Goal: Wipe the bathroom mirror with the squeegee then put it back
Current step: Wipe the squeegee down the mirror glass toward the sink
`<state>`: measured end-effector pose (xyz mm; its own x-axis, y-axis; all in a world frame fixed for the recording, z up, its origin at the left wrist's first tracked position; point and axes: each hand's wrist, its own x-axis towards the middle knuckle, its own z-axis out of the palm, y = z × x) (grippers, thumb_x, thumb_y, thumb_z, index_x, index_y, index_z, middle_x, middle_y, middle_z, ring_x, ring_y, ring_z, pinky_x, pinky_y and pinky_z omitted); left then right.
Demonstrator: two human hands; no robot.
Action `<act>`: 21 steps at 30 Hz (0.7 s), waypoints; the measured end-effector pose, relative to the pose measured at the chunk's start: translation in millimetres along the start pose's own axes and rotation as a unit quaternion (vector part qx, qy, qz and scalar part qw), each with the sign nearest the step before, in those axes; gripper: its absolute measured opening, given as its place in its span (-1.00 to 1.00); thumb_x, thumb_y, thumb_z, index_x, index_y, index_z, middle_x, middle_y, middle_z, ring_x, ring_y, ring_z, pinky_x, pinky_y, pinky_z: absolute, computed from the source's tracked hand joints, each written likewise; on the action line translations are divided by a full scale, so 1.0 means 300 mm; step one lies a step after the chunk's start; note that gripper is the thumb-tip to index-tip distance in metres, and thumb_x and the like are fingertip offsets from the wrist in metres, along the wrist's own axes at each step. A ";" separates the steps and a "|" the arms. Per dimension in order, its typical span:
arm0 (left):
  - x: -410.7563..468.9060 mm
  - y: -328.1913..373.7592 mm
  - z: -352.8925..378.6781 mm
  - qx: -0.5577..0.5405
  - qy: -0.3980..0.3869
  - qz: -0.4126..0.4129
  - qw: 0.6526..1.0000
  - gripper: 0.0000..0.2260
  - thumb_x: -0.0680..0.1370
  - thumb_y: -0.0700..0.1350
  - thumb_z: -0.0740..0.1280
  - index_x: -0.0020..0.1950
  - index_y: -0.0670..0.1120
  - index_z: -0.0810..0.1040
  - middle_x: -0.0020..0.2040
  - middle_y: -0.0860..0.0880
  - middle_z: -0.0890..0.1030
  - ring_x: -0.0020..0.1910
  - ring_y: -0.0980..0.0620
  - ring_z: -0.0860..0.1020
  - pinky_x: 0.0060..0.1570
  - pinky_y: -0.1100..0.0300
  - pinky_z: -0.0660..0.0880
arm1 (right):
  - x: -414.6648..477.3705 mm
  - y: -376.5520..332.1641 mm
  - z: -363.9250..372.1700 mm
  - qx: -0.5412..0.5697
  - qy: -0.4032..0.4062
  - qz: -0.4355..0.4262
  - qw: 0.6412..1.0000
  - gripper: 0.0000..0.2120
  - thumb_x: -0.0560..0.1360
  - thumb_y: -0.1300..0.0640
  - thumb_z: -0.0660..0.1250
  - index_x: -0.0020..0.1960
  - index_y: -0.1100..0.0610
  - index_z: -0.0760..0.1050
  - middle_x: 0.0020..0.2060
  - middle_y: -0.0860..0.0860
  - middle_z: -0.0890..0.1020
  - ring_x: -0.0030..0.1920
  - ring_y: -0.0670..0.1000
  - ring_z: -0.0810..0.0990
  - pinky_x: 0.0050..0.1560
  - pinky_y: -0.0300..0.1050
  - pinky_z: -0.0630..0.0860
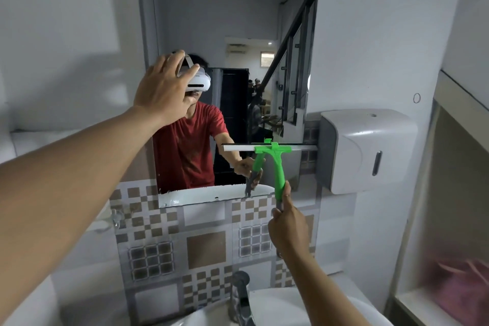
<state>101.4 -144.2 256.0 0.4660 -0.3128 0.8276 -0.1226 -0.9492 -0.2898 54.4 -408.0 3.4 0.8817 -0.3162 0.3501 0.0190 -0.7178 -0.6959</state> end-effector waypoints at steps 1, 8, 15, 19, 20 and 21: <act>-0.006 0.004 0.004 -0.004 -0.003 -0.001 1.000 -0.34 0.46 0.00 0.48 0.52 -0.09 0.36 0.52 -0.24 0.28 0.43 -0.32 0.27 0.33 -0.26 0.38 | -0.014 0.000 0.016 0.012 -0.006 0.008 1.000 -0.17 0.59 0.26 0.27 0.62 -0.14 -0.15 0.07 0.10 0.66 -0.23 0.03 0.61 -0.28 0.03 0.64; -0.008 -0.015 0.019 -0.003 -0.018 0.005 1.000 -0.29 0.44 0.01 0.50 0.54 -0.06 0.33 0.55 -0.23 0.24 0.47 -0.32 0.23 0.39 -0.25 0.34 | -0.074 -0.031 0.068 0.088 -0.020 0.040 0.995 -0.22 0.62 0.27 0.20 0.62 -0.15 -0.16 -0.05 0.09 0.61 -0.25 0.08 0.63 -0.24 0.14 0.66; -0.023 -0.026 0.030 0.019 -0.018 0.015 1.000 -0.30 0.47 0.07 0.46 0.55 -0.05 0.29 0.58 -0.24 0.21 0.49 -0.32 0.22 0.45 -0.22 0.26 | -0.107 -0.096 0.131 0.187 -0.022 0.072 0.979 -0.26 0.58 0.30 0.16 0.62 -0.10 -0.07 -0.04 0.00 0.62 -0.14 0.09 0.64 -0.11 0.18 0.65; -0.056 -0.022 0.047 0.016 -0.010 0.020 1.000 -0.36 0.52 0.07 0.39 0.55 -0.07 0.30 0.57 -0.24 0.23 0.49 -0.32 0.24 0.40 -0.25 0.30 | -0.135 -0.123 0.189 0.236 -0.018 0.086 0.968 -0.22 0.57 0.32 0.17 0.62 -0.12 -0.12 -0.03 -0.02 0.61 -0.11 0.05 0.63 -0.07 0.15 0.63; -0.058 -0.023 0.049 0.014 -0.009 0.020 1.000 -0.36 0.52 0.06 0.39 0.55 -0.07 0.30 0.57 -0.24 0.23 0.49 -0.32 0.24 0.39 -0.25 0.30 | -0.147 -0.133 0.205 0.245 -0.017 0.088 0.965 -0.22 0.57 0.33 0.17 0.62 -0.12 -0.11 -0.08 -0.04 0.59 -0.13 0.02 0.61 -0.11 0.09 0.61; -0.058 -0.025 0.049 0.014 -0.009 0.020 1.000 -0.36 0.52 0.06 0.40 0.55 -0.07 0.30 0.57 -0.24 0.24 0.49 -0.32 0.24 0.39 -0.25 0.31 | -0.160 -0.144 0.220 0.255 -0.017 0.088 0.963 -0.23 0.57 0.32 0.17 0.62 -0.13 -0.08 -0.11 -0.07 0.57 -0.16 0.00 0.59 -0.15 0.04 0.58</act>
<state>107.1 -131.1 236.9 0.4777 -0.3498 0.8059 -0.1164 -0.9344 -0.3366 42.5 -320.8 -24.7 0.9072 -0.3788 0.1832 0.0889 -0.2532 -0.9633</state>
